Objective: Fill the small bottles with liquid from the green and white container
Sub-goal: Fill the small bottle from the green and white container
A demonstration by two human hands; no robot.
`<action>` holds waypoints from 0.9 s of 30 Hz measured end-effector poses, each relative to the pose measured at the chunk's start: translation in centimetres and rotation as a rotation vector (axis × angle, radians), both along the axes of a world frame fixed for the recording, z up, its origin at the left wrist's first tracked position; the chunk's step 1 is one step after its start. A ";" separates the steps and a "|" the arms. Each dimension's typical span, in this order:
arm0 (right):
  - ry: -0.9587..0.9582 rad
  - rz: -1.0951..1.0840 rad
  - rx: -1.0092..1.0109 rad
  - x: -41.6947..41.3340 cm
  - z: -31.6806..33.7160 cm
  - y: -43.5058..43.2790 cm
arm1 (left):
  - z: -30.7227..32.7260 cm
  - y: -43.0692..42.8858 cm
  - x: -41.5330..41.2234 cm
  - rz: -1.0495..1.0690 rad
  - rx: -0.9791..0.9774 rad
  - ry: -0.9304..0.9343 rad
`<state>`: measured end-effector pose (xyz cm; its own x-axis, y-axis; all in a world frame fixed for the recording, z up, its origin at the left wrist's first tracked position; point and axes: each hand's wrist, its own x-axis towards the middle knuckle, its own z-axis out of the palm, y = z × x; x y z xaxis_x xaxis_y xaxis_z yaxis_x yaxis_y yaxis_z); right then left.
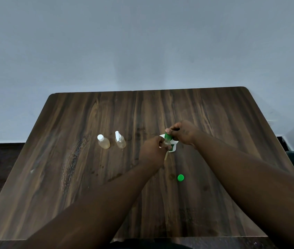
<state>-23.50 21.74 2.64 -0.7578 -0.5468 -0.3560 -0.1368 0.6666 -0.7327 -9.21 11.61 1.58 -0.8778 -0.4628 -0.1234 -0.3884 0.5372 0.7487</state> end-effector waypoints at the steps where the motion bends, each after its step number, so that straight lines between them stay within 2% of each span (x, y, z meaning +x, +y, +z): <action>1: -0.025 -0.003 -0.008 -0.1 0.0 0.1 | 0.1 -0.1 0.0 -0.005 -0.013 -0.005; 6: 0.013 -0.035 -0.002 0.2 -0.1 -0.2 | -0.1 0.2 -0.1 0.006 -0.007 -0.030; 10: -0.071 -0.048 -0.051 -0.2 -0.3 0.2 | -0.2 0.0 -0.3 -0.001 -0.017 -0.008; 15: 0.012 -0.057 -0.033 0.0 -0.3 -0.1 | -0.4 0.1 -0.3 0.007 -0.004 -0.027; 19: -0.062 -0.044 -0.030 -0.6 -0.5 0.1 | -0.3 -0.1 -0.5 -0.001 0.003 -0.015; 24: 0.007 -0.041 -0.015 -0.5 -0.7 -0.1 | -0.4 0.1 -0.4 0.002 0.006 -0.016; 27: -0.067 -0.021 -0.015 -0.8 -0.6 0.2 | -0.2 0.0 -0.3 -0.011 0.007 0.002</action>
